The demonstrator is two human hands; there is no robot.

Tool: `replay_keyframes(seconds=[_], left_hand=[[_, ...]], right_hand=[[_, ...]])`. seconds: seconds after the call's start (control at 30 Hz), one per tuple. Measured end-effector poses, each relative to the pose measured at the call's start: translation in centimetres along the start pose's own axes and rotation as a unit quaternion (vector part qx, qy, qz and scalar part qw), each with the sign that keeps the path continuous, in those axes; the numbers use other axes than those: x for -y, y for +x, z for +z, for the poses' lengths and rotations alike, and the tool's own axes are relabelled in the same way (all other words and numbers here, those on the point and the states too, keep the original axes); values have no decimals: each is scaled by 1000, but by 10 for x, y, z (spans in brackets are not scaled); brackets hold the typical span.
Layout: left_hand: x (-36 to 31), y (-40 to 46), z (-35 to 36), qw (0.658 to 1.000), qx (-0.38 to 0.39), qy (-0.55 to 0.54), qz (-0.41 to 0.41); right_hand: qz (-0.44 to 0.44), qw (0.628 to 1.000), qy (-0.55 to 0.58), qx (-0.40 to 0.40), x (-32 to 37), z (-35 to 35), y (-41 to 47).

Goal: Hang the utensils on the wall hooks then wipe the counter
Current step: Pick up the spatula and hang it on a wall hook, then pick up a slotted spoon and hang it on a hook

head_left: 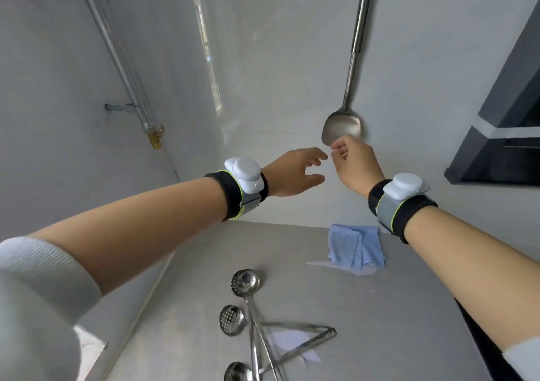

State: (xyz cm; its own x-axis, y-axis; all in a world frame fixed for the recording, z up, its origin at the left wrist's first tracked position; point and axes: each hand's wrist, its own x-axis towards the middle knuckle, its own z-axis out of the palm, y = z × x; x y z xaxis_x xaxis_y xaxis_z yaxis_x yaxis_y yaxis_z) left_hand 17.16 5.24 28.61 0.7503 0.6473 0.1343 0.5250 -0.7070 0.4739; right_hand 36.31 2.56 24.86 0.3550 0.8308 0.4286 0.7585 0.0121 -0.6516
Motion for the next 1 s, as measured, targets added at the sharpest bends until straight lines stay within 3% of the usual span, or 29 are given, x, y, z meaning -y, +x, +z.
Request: replay_keyframes(seconds=[0.3, 0.47, 0.67, 1.0], left_hand=[[34, -93, 58, 995, 77, 30, -61], [59, -142, 97, 978, 150, 134, -51], [78, -185, 130, 960, 189, 204, -31], [91, -241, 189, 939, 265, 201, -85]], right_hand=[[24, 988, 6, 153, -6, 65, -110], [38, 966, -11, 256, -16, 94, -170], [45, 944, -38, 326, -21, 114, -223], [95, 884, -62, 453, -28, 154, -306]])
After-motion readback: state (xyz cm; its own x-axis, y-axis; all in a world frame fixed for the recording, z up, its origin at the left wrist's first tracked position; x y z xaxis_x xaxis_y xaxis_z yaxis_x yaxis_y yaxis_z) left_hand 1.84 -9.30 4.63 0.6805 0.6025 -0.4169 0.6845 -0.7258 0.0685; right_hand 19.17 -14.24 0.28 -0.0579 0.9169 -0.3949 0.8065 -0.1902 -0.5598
